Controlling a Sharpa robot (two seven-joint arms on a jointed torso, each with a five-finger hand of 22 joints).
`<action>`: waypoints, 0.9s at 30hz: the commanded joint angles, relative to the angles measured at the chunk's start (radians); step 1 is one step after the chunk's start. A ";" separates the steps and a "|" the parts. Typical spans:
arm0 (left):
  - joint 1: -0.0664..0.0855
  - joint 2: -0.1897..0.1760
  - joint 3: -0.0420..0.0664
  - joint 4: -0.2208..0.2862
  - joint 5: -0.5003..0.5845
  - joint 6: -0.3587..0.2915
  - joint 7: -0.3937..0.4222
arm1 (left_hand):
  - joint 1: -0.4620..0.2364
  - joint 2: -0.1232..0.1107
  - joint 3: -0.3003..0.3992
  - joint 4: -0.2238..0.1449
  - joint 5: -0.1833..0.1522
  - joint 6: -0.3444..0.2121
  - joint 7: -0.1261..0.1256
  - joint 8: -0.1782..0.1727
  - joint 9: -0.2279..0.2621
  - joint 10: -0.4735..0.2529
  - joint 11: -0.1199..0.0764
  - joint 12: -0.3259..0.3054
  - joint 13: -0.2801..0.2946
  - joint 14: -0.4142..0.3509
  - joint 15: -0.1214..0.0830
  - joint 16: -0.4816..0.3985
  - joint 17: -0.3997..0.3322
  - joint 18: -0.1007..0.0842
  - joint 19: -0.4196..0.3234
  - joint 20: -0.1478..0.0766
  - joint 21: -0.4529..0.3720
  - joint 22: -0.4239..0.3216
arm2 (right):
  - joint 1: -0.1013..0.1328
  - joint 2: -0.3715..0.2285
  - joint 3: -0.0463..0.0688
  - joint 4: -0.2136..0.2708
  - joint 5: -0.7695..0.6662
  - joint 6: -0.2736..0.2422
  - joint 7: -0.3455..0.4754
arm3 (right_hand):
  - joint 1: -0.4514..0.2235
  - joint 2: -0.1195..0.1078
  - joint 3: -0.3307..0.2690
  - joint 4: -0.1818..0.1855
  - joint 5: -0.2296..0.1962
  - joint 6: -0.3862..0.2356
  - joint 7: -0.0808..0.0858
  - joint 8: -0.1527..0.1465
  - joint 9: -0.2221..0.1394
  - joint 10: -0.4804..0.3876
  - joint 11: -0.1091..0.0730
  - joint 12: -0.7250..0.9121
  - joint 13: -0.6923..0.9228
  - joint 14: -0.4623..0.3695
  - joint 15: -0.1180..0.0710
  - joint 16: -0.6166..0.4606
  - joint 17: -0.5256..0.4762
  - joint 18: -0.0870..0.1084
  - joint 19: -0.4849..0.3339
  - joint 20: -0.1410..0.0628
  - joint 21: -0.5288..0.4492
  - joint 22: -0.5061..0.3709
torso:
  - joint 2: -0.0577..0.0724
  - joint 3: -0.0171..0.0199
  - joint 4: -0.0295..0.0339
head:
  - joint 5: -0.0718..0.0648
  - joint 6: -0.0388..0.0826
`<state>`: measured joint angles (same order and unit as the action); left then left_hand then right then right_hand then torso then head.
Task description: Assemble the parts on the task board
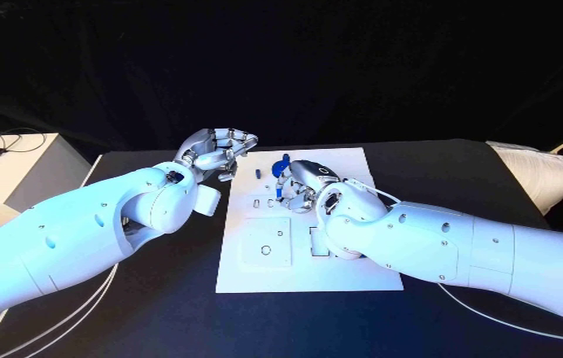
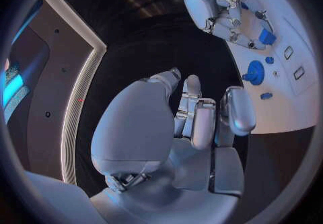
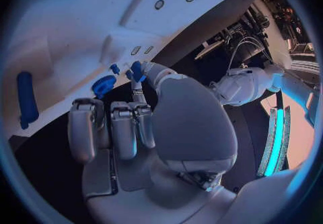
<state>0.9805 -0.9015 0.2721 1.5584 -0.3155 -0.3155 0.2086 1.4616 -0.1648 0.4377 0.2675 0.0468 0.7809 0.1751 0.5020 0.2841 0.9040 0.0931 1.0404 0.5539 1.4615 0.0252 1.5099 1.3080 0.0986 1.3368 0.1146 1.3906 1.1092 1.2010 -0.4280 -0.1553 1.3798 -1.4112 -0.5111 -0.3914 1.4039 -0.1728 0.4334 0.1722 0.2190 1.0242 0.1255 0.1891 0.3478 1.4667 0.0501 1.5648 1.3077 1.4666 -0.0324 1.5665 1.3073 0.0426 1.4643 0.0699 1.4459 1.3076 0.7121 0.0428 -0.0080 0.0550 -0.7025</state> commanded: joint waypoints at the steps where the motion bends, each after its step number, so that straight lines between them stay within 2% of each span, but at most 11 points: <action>1: 0.001 0.001 0.000 0.003 -0.018 0.010 -0.008 | -0.007 -0.006 0.005 0.001 0.003 -0.006 -0.002 0.005 0.001 -0.007 -0.003 -0.007 -0.001 0.043 -0.005 0.006 0.127 -0.009 0.006 0.000 0.004 0.002 | -0.006 0.008 -0.001 -0.008 -0.053 -0.009 -0.039 | -0.012 -0.006 -0.001 -0.006 0.006 -0.002 0.004 0.003 0.000 0.104 -0.002 0.006 0.263 0.104 0.001 0.004 0.263 -0.008 0.055 -0.002 -0.006 0.139 | 0.001 0.0004 0.0005 | 0.005 -0.006; 7: 0.001 -0.002 0.000 0.005 -0.019 0.010 -0.009 | -0.007 -0.007 0.005 0.001 0.003 -0.006 -0.002 0.006 0.001 -0.006 -0.003 -0.007 -0.002 0.045 -0.005 0.007 0.131 -0.010 0.010 0.000 0.007 0.008 | -0.012 0.017 -0.001 -0.014 -0.064 -0.013 -0.039 | -0.012 -0.006 -0.001 -0.006 0.006 -0.002 0.004 0.003 0.000 0.104 -0.002 0.006 0.263 0.104 0.001 0.004 0.263 -0.008 0.055 -0.002 -0.006 0.139 | -0.001 -0.0004 -0.0031 | 0.009 -0.010; 18: 0.001 -0.004 0.000 0.008 -0.020 0.014 -0.012 | -0.008 -0.007 0.005 0.001 0.003 -0.006 -0.002 0.006 0.002 -0.005 -0.003 -0.008 -0.002 0.047 -0.005 0.009 0.135 -0.011 0.012 0.000 0.008 0.011 | -0.017 0.032 -0.002 -0.028 -0.074 -0.010 -0.037 | -0.017 -0.010 -0.001 -0.007 0.007 -0.004 0.005 0.004 0.000 0.104 -0.002 0.006 0.263 0.104 0.003 0.004 0.263 -0.008 0.056 -0.001 -0.005 0.141 | -0.001 0.0009 -0.0041 | 0.009 -0.012; 27: 0.001 -0.004 0.001 0.009 -0.025 0.018 -0.014 | -0.009 -0.008 0.005 0.002 0.003 -0.005 -0.002 0.007 0.002 -0.004 -0.003 -0.008 -0.003 0.049 -0.005 0.010 0.138 -0.012 0.015 0.000 0.010 0.015 | -0.021 0.043 -0.002 -0.044 -0.077 -0.008 -0.034 | -0.020 -0.013 -0.001 -0.007 0.006 -0.006 0.005 0.004 0.000 0.104 -0.001 0.006 0.263 0.104 0.004 0.004 0.263 -0.008 0.056 0.000 -0.006 0.140 | -0.001 0.0009 -0.0012 | 0.009 -0.014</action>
<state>0.9806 -0.9063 0.2721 1.5649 -0.3334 -0.3133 0.1935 1.4576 -0.1689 0.4377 0.2675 0.0468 0.7810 0.1751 0.5020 0.2848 0.9041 0.0932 1.0367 0.5520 1.4614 0.0253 1.5141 1.3078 0.0986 1.3437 0.1146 1.3944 1.1235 1.1822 -0.3869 -0.1571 1.3381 -1.4700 -0.5193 -0.4260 1.3921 -0.1846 0.4319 0.1710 0.2189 1.0214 0.1277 0.1895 0.3462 1.4667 0.0501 1.5648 1.3074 1.4667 -0.0322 1.5665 1.3074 0.0444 1.4643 0.0700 1.4459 1.3074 0.7112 0.0433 -0.0101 0.0639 -0.7165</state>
